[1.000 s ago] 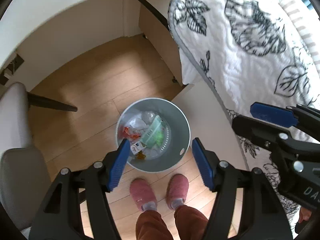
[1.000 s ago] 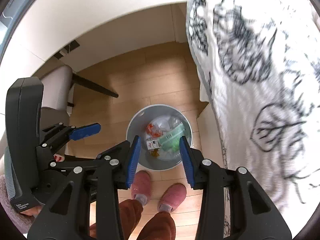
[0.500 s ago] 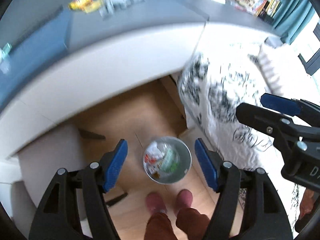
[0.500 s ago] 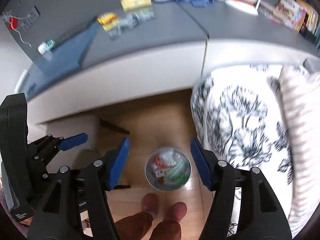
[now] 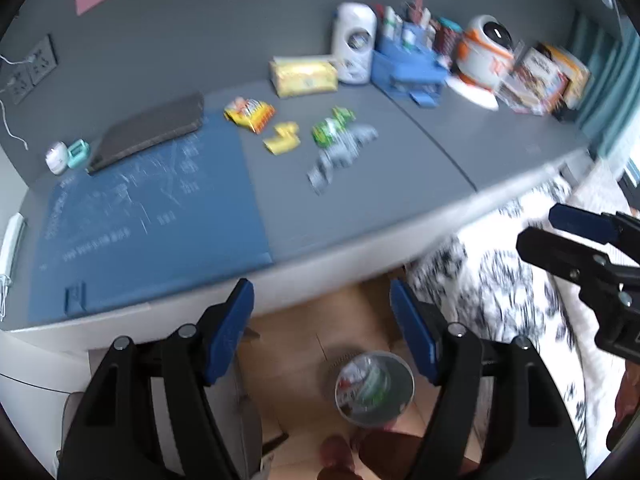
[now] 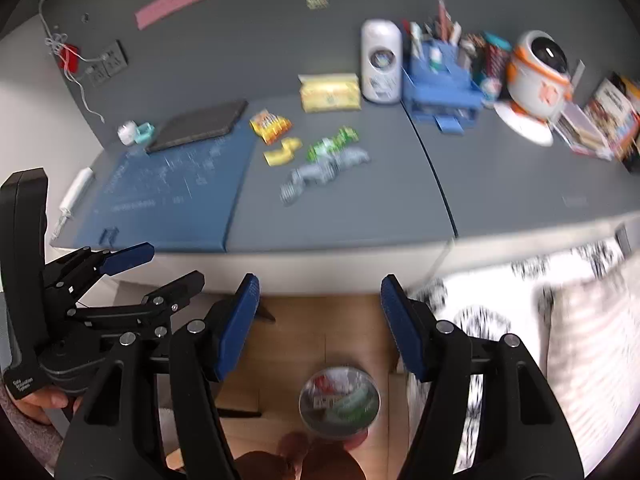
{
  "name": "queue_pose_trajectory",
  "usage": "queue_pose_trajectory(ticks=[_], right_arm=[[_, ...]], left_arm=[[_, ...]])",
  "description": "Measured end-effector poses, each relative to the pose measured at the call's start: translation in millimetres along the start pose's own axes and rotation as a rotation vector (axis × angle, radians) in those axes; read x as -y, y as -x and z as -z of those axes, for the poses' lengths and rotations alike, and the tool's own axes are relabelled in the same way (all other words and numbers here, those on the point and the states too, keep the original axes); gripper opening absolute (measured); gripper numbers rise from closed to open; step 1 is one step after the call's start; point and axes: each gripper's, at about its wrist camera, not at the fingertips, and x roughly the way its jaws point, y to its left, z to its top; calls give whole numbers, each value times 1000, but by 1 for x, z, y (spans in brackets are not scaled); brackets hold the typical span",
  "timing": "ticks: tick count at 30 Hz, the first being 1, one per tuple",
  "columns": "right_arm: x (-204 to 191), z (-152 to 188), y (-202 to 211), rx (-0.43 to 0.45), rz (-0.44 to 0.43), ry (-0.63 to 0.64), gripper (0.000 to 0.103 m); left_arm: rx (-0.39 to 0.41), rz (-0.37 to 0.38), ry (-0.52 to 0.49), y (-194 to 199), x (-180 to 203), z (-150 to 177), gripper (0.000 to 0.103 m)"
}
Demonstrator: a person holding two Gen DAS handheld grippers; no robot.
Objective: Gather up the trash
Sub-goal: 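Move both tools back up over the desk toward the grey cloth and yellow bow, then grasp the yellow bow with the left tool while the right tool grasps the grey cloth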
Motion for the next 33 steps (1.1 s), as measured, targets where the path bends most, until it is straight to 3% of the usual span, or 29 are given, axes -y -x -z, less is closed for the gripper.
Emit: queue_pose_trajectory(ticks=[9,17,23,30,33], right_arm=[[-7,-61,-34,8,-36,39,61],[-9,-104,-113,-40,28,-45,61],[-5,-117,-166,-71,89,-127,61],[4,-123,-208,-124,140,-207,61],[8,-121,-222,-167,146,-237,61]], left_arm=[[48,-21,12,-16,-26,-58,71],[-10,53,-91,-95,-51,-112,71],[-64,79,-247,-160,-57,-138,71],[-99,126,-312,-199,-61,-149,69],[-123,143,-327,-211,-62,-149,63]])
